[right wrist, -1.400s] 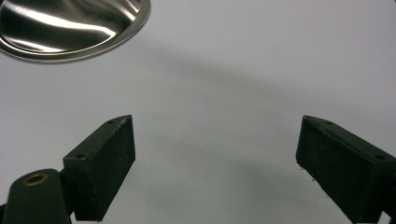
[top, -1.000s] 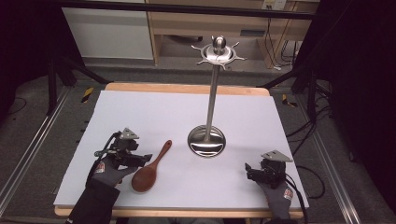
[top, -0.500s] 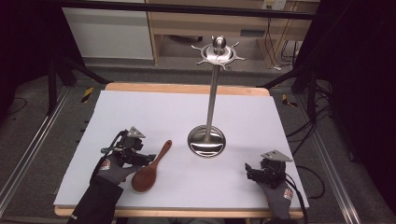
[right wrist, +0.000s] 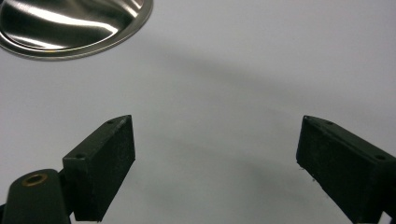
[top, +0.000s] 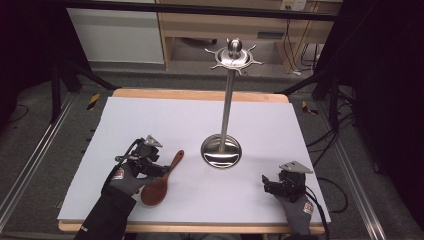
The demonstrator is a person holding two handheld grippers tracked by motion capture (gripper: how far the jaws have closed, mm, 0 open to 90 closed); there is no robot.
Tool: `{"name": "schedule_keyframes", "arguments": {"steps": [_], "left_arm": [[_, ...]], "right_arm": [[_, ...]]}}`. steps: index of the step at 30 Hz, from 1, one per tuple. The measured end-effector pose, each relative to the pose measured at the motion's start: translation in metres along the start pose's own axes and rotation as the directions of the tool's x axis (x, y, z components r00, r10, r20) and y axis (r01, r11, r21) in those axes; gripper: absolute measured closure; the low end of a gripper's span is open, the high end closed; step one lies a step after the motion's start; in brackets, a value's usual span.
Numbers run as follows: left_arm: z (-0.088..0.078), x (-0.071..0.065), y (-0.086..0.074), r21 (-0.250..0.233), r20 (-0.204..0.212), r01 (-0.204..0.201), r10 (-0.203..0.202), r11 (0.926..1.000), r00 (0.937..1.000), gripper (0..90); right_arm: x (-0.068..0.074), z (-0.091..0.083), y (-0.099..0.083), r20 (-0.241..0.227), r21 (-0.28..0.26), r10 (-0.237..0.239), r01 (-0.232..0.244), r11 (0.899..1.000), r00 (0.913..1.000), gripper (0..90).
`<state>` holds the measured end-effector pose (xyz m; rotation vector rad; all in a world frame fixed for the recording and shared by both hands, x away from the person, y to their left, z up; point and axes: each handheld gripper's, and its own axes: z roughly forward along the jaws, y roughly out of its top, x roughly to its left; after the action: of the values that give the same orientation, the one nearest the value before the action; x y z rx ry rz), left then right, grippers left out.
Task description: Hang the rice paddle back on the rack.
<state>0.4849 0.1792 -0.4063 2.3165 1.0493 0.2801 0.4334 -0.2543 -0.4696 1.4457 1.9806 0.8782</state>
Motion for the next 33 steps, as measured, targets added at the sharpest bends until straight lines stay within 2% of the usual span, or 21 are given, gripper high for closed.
{"name": "schedule_keyframes", "arguments": {"steps": [19, 33], "left_arm": [[0.020, -0.004, 0.008, 0.062, 0.011, -0.006, 0.006, 0.9980, 0.9999, 43.7], [0.034, -0.006, 0.008, 0.122, -0.007, -0.017, 0.018, 0.9924, 0.9998, 47.3]], "right_arm": [[-0.001, 0.000, 0.000, -0.002, 0.002, -0.002, 0.002, 1.000, 1.0000, 11.8], [0.000, 0.001, 0.000, 0.000, 0.006, -0.001, 0.001, 1.000, 1.0000, 11.8]]}}
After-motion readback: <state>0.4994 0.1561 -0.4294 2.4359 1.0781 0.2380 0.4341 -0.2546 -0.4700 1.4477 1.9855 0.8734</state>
